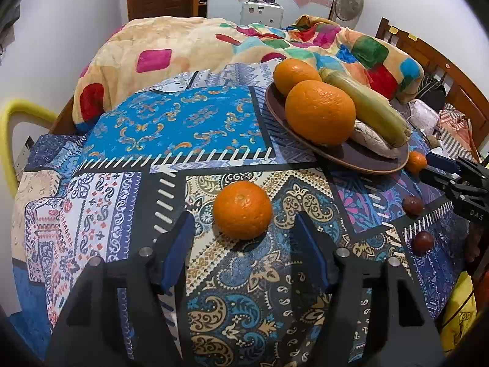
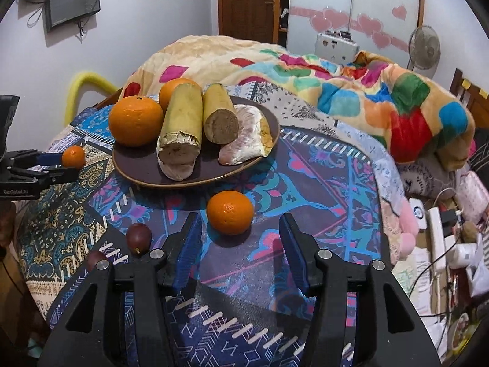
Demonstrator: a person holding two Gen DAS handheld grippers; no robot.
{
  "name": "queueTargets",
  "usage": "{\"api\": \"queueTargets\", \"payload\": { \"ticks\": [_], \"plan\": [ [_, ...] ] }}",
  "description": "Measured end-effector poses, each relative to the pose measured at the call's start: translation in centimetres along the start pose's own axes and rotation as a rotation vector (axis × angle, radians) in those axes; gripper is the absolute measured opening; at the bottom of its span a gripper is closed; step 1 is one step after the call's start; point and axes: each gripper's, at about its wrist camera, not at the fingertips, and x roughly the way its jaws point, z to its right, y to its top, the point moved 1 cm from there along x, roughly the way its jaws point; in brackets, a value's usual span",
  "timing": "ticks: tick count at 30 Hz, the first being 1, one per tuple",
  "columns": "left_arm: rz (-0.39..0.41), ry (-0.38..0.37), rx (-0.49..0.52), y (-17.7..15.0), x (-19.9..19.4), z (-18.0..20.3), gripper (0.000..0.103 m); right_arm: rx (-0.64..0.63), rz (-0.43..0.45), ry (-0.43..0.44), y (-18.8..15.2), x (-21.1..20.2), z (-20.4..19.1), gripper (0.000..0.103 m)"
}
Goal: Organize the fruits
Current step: 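Move the right gripper to a small tangerine while the left gripper approaches another tangerine, then grasp the tangerines with both grippers and set them on the plate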
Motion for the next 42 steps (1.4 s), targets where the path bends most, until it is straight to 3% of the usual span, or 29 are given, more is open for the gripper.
{"api": "queueTargets", "payload": {
  "ticks": [5,11,19,25,32,42],
  "plan": [
    [-0.002,-0.011,-0.012,0.5,0.3,-0.3,0.058,-0.005,-0.011,0.032,0.3,0.3,-0.4,0.034],
    [0.0,-0.009,-0.023,0.8,0.4,-0.5,0.037,-0.009,-0.028,0.034,0.3,0.7,-0.5,0.031],
    [0.011,0.004,-0.017,0.5,-0.5,-0.2,0.037,0.001,-0.01,0.052,0.5,0.0,-0.3,0.031],
    [0.071,0.012,0.026,1.0,-2.3,1.8,0.037,-0.002,0.042,0.049,1.1,-1.6,-0.4,0.031],
    [0.11,-0.021,0.086,2.5,-3.0,4.9,0.037,-0.003,0.088,0.06,2.2,-2.5,-0.4,0.031],
    [0.086,-0.085,0.118,3.7,-1.1,8.3,0.037,-0.027,0.091,0.057,3.1,-1.1,-0.7,0.031]
  ]
}}
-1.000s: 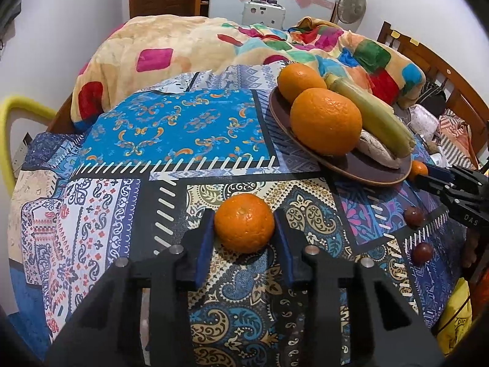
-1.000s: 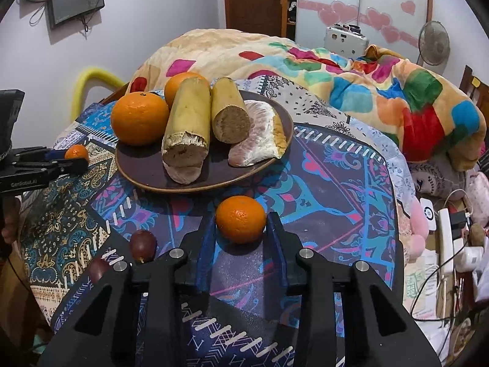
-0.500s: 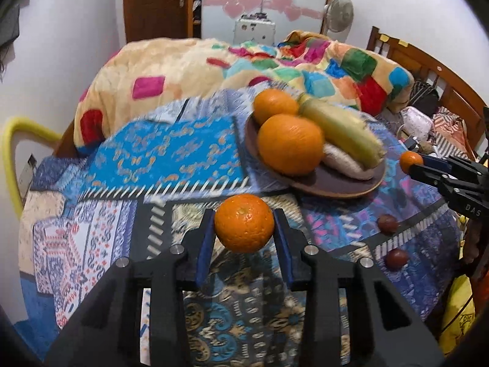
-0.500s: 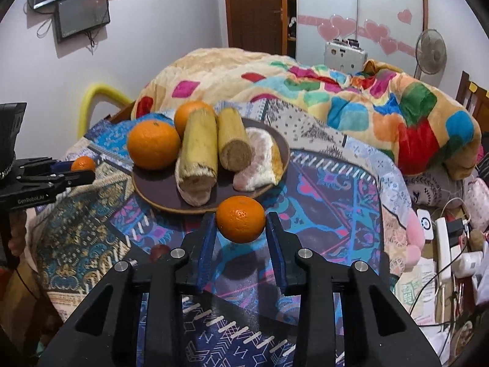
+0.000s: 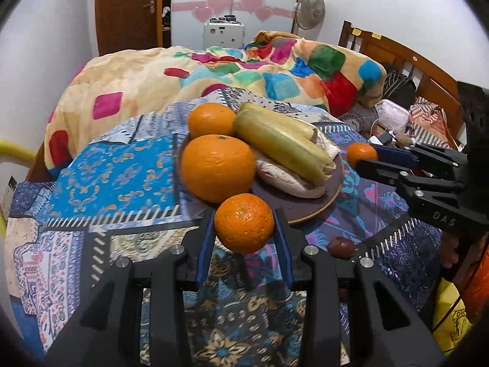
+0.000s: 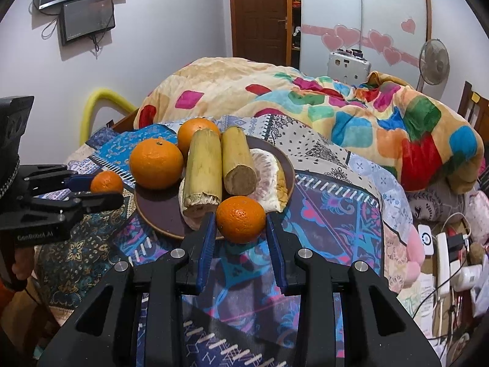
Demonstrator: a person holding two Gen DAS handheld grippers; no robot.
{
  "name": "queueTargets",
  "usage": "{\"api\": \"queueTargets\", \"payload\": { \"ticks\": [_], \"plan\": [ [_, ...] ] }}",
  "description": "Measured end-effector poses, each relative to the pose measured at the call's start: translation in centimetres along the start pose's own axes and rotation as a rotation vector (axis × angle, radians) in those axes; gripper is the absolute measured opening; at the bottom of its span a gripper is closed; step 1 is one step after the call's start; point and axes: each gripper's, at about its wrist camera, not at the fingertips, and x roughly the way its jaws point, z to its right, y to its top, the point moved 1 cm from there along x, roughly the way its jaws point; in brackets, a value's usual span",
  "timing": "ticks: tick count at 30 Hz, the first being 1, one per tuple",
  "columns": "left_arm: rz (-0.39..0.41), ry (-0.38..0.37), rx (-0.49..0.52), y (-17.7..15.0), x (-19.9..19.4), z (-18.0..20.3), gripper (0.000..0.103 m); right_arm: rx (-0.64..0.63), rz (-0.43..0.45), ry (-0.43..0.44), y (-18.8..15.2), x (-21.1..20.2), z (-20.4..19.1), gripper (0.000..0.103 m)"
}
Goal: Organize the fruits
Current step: 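Grasp the tangerines with both grippers and set them on the plate, then grasp a dark red date with the right gripper while the left gripper grasps another date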
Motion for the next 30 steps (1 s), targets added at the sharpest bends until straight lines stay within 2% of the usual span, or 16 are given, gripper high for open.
{"api": "queueTargets", "payload": {
  "ticks": [18,21,23,30],
  "plan": [
    [-0.037,-0.012,0.015,0.9,2.9,1.7,0.037,0.015,-0.051,-0.004,0.6,3.1,0.7,0.031],
    [-0.045,-0.021,0.0,0.9,2.9,1.6,0.045,0.017,-0.059,-0.005,0.6,3.1,0.7,0.031],
    [-0.037,-0.024,-0.015,1.0,2.5,1.5,0.054,0.025,-0.064,0.0,0.6,2.9,0.7,0.031],
    [0.003,0.0,-0.023,0.7,-0.2,1.5,0.056,0.009,-0.037,-0.006,0.7,0.8,-0.1,0.032]
  ]
}}
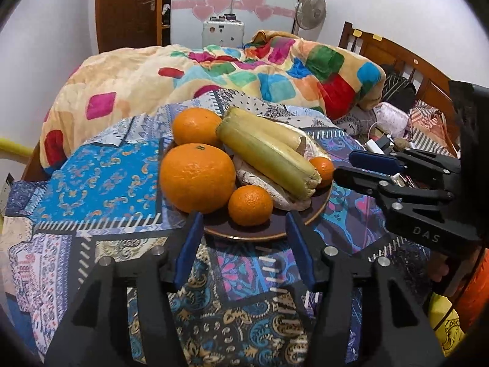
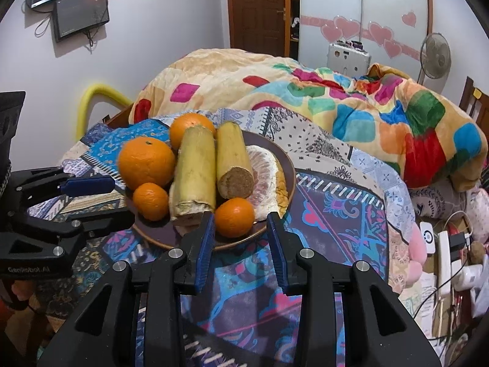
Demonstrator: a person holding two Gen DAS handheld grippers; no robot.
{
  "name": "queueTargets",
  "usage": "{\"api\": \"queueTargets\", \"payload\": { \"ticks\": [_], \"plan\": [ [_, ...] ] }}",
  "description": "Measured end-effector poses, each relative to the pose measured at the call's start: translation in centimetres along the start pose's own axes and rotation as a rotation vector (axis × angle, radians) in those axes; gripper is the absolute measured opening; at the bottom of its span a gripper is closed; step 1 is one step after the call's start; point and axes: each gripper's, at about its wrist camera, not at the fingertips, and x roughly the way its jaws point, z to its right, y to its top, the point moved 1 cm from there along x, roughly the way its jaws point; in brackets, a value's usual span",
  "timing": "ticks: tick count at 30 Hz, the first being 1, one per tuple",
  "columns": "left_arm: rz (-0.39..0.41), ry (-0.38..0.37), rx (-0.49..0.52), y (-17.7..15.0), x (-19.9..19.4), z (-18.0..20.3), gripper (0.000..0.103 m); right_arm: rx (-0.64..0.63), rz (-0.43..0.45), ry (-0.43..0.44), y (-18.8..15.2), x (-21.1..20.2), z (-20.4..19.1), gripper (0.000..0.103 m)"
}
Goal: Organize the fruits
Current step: 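Grasp a dark red date with the right gripper while the left gripper grasps another date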
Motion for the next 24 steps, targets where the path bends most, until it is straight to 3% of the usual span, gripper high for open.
{"api": "queueTargets", "payload": {
  "ticks": [10,12,24],
  "plan": [
    [0.044,0.055,-0.025,-2.1,-4.1,-0.7,0.061,-0.016,0.044,0.051,-1.3,-3.7,-2.5,0.033],
    [0.046,0.068,-0.038,-2.8,-4.6,-1.1,0.067,-0.022,0.04,0.059,-1.8,-3.8,-3.1,0.035],
    [0.0,0.086,-0.053,-6.1,-4.6,-2.2,0.07,-0.02,-0.1,0.106,-4.3,-0.2,-4.4,0.035]
  ]
}}
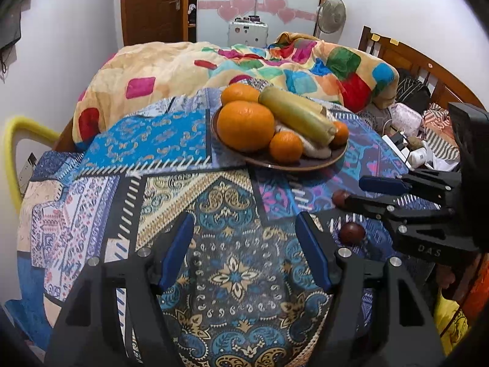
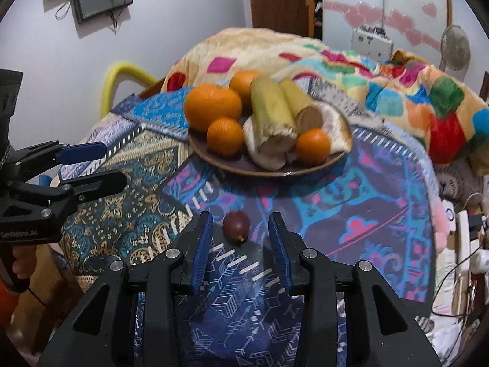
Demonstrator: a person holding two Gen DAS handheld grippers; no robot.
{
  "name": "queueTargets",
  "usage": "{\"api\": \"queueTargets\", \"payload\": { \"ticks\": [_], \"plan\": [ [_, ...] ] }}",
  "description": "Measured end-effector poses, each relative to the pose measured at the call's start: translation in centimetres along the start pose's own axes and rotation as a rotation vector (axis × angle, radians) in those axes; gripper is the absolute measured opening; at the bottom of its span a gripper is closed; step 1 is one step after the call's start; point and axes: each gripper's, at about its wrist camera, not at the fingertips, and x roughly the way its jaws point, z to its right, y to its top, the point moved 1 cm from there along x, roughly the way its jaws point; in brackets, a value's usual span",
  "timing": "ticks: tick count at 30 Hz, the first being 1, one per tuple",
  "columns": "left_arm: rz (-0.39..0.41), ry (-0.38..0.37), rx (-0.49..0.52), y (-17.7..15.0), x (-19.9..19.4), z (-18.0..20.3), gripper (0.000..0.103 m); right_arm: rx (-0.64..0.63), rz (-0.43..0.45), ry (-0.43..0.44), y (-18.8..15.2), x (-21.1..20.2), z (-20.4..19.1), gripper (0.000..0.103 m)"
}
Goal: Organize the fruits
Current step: 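Grasp a dark red date with the right gripper while the left gripper grasps another date, then lower both dates onto the plate and open both grippers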
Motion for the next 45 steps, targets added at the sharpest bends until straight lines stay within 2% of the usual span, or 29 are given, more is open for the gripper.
{"api": "queueTargets", "payload": {
  "ticks": [3,7,11,23,33,38,40,42,45],
  "plan": [
    [-0.013,0.002,-0.003,-0.4,0.5,-0.3,0.071,-0.006,-0.01,-0.004,0.2,0.5,0.1,0.035],
    [-0.025,0.003,-0.003,-0.7,1.0,-0.2,0.071,-0.004,-0.041,0.015,0.1,1.4,0.1,0.021],
    [-0.036,-0.008,0.001,-0.6,1.3,0.3,0.071,-0.007,-0.031,0.023,0.0,1.2,-0.2,0.013],
    [-0.06,-0.047,0.021,-1.2,1.6,4.6,0.071,0.036,0.064,-0.024,-1.6,-4.2,1.5,0.013],
    [-0.084,-0.082,0.054,-2.3,2.1,8.7,0.07,0.061,0.1,-0.033,-3.4,-7.1,3.2,0.013],
    [-0.085,-0.089,0.053,-1.9,3.0,9.5,0.043,0.07,0.102,-0.023,-4.1,-7.4,3.8,0.013],
    [-0.076,-0.078,0.06,-1.8,3.1,9.7,0.037,0.073,0.103,-0.022,-4.2,-7.4,4.0,0.013],
    [-0.075,-0.1,0.062,-1.7,3.1,9.8,0.029,0.077,0.105,-0.02,-4.2,-7.3,4.2,0.013],
    [-0.066,-0.094,0.084,-1.6,3.1,10.2,0.027,0.086,0.112,-0.017,-3.9,-7.2,4.5,0.013]
  ]
}}
